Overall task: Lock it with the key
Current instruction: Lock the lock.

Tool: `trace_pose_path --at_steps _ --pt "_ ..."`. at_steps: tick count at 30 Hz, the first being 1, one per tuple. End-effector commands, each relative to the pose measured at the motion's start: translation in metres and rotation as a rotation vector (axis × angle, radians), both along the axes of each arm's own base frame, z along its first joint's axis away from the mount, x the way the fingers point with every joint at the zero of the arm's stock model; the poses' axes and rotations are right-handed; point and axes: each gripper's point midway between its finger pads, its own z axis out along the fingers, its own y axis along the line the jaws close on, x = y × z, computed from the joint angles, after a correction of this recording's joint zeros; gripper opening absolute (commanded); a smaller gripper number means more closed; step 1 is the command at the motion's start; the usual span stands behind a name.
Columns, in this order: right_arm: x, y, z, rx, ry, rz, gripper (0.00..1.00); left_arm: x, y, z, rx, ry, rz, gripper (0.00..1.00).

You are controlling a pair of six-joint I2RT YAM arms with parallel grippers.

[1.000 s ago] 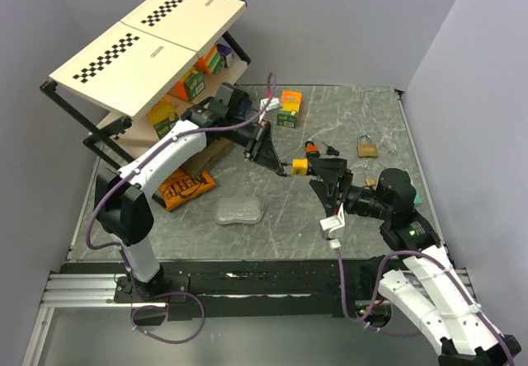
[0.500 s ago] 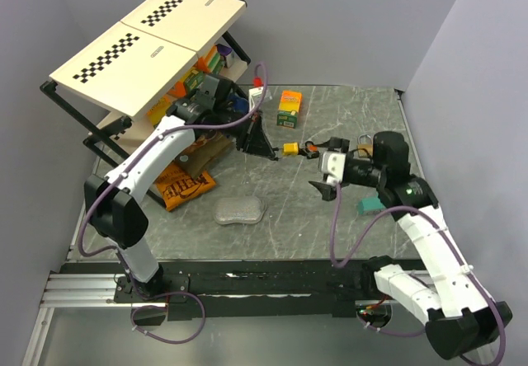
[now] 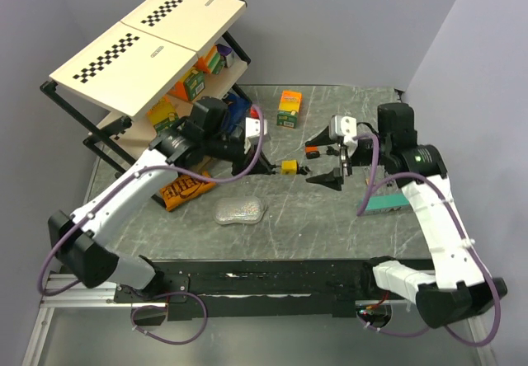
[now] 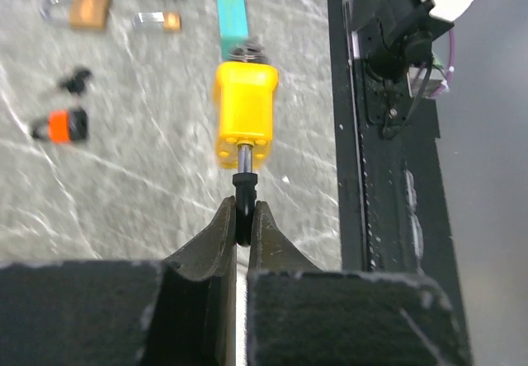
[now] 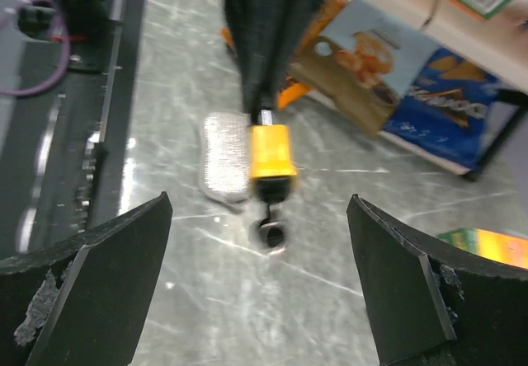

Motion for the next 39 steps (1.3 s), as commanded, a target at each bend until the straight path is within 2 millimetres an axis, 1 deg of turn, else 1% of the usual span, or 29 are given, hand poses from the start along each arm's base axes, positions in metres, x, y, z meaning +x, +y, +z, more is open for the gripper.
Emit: trace_pose_path --at_steps 1,2,3,7,8,9,11,16,18,20,23,24,27,29,32,36,39 --pt "-0.018 0.004 0.006 0.017 0.084 0.083 0.94 0.012 -0.009 0.06 -0.148 -0.263 0.008 0.01" --pt "-0.017 0.004 0.004 0.011 0.082 0.083 0.94 0.011 -0.013 0.058 -0.145 -0.242 -0.006 0.01" --pt "-0.016 0.005 0.005 0.012 0.065 0.084 0.93 0.01 -0.014 0.064 -0.155 -0.228 -0.011 0.01" --pt "-0.015 0.008 -0.002 0.007 0.063 0.086 0.93 0.004 -0.018 0.068 -0.178 -0.182 -0.031 0.01" --pt "-0.015 0.009 -0.003 0.006 0.066 0.085 0.93 0.004 -0.019 0.066 -0.174 -0.168 -0.032 0.01" --pt "-0.014 0.011 -0.004 0.002 0.068 0.088 0.92 0.004 -0.02 0.068 -0.175 -0.157 -0.033 0.01" --pt "-0.012 0.013 -0.005 -0.003 0.067 0.09 0.88 0.004 -0.021 0.065 -0.167 -0.131 -0.034 0.01" --pt "-0.005 0.017 -0.008 -0.018 0.055 0.075 0.81 -0.003 -0.022 0.068 -0.182 -0.113 -0.057 0.01" --pt "-0.002 0.017 -0.011 -0.024 0.058 0.071 0.8 -0.005 -0.022 0.067 -0.186 -0.108 -0.068 0.01" --pt "0.0 0.018 -0.012 -0.028 0.065 0.062 0.81 -0.011 -0.021 0.07 -0.197 -0.111 -0.09 0.01" --pt "0.001 0.018 -0.011 -0.026 0.081 0.053 0.88 -0.013 -0.02 0.068 -0.198 -0.121 -0.096 0.01" --pt "0.002 0.018 -0.011 -0.027 0.091 0.05 0.91 -0.014 -0.019 0.065 -0.188 -0.118 -0.097 0.01" --pt "0.001 0.016 -0.005 -0.009 0.131 0.043 0.94 -0.013 -0.019 0.056 -0.163 -0.104 -0.103 0.01" --pt "0.001 0.014 -0.003 -0.003 0.139 0.044 0.93 -0.014 -0.019 0.054 -0.158 -0.1 -0.102 0.01" --pt "-0.001 0.009 0.002 0.011 0.135 0.047 0.9 -0.013 -0.019 0.052 -0.156 -0.088 -0.092 0.01" --pt "0.0 0.006 -0.008 -0.01 0.133 0.031 0.87 -0.014 -0.02 0.057 -0.17 -0.084 -0.095 0.01" --pt "0.0 0.011 -0.013 -0.018 0.141 0.047 0.81 -0.015 -0.021 0.063 -0.187 -0.083 -0.097 0.01"
